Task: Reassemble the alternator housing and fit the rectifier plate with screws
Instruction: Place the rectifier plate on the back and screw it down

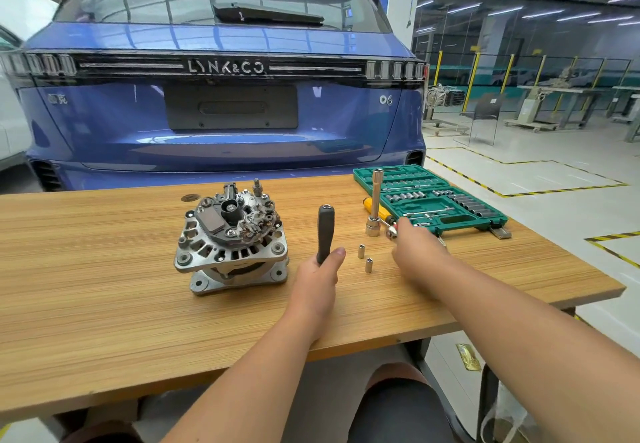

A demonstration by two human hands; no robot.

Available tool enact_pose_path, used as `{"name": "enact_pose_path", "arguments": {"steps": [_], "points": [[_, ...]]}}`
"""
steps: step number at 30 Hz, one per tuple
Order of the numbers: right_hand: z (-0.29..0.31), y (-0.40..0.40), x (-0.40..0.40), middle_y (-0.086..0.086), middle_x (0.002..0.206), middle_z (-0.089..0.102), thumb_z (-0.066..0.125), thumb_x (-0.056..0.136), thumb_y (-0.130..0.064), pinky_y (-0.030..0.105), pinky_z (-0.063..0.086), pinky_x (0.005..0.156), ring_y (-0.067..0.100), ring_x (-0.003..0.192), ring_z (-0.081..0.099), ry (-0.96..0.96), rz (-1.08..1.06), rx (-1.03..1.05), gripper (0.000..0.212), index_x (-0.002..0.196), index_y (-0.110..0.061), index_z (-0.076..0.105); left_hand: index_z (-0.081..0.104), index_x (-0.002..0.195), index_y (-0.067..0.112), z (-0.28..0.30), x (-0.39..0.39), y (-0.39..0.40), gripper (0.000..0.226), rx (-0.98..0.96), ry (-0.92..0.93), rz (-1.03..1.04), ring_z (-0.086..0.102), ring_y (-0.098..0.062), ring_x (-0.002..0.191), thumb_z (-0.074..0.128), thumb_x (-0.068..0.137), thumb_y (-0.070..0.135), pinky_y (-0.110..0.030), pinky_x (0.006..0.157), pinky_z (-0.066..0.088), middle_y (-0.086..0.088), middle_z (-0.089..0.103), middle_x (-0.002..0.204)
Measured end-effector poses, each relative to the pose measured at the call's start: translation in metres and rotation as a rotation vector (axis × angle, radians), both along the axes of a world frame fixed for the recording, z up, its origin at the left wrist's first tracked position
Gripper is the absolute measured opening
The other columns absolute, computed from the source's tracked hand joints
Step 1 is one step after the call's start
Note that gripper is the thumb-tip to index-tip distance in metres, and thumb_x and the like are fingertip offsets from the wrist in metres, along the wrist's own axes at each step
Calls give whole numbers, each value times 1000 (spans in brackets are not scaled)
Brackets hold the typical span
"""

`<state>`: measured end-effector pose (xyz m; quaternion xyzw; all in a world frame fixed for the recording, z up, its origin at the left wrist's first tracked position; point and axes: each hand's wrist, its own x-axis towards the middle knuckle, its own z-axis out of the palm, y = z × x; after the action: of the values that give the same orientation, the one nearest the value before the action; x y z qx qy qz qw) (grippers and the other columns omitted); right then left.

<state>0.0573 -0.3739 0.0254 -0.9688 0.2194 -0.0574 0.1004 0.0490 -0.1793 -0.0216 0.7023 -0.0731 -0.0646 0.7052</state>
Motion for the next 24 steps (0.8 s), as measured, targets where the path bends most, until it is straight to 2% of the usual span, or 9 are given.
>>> {"name": "enact_pose_path", "arguments": {"steps": [3, 5, 8, 11, 14, 17, 20, 24], "points": [[26, 7, -9, 8, 108, 59, 51, 97, -7, 31, 42, 51, 20, 76, 60, -153, 94, 169, 57, 147, -29, 34, 49, 71, 26, 1, -2, 1, 36, 4, 3, 35, 38, -15, 58, 58, 80, 60, -37, 65, 32, 13, 42, 53], [49, 17, -20, 7, 113, 62, 55, 99, -11, 31, 45, 52, 19, 74, 62, -248, 234, 226, 53, 144, -35, 39, 47, 71, 25, 2, -4, 1, 35, 24, -8, 57, 37, -14, 56, 58, 84, 56, -36, 63, 31, 11, 40, 54], [82, 39, -37, -2, 105, 66, 59, 100, -17, 28, 52, 56, 13, 69, 68, -320, 446, 271, 45, 137, -38, 43, 45, 71, 22, 2, -6, 3, 35, 56, -31, 92, 34, -10, 48, 58, 93, 46, -34, 59, 28, 12, 38, 53], [105, 64, -51, -7, 104, 68, 56, 103, -22, 25, 51, 57, 9, 70, 68, -310, 577, 211, 45, 142, -39, 41, 44, 71, 21, 3, -6, 7, 35, 76, -39, 129, 31, -4, 39, 59, 97, 40, -32, 56, 27, 16, 36, 44], [115, 80, -62, -9, 98, 69, 55, 104, -25, 22, 47, 54, 9, 69, 67, -249, 656, 145, 37, 137, -37, 44, 46, 71, 22, 3, -8, 15, 33, 79, -40, 151, 34, -5, 41, 59, 94, 42, -32, 56, 29, 16, 37, 43], [118, 86, -68, -11, 93, 69, 55, 103, -27, 21, 47, 54, 9, 69, 68, -189, 694, 108, 28, 129, -37, 48, 43, 68, 24, 4, -10, 23, 34, 72, -51, 154, 33, -7, 43, 58, 91, 44, -32, 57, 28, 16, 36, 44], [118, 86, -70, -10, 97, 71, 56, 103, -28, 26, 55, 57, 5, 66, 68, -170, 705, 88, 26, 127, -37, 50, 41, 67, 24, 4, -11, 28, 36, 76, -60, 142, 31, -6, 41, 59, 94, 40, -32, 56, 26, 16, 35, 44], [119, 85, -68, -12, 100, 71, 59, 101, -28, 23, 52, 56, -1, 65, 67, -171, 734, 116, 24, 123, -38, 52, 43, 68, 23, 6, -14, 31, 33, 71, -50, 101, 32, -8, 45, 59, 87, 46, -33, 58, 27, 15, 35, 49]]}}
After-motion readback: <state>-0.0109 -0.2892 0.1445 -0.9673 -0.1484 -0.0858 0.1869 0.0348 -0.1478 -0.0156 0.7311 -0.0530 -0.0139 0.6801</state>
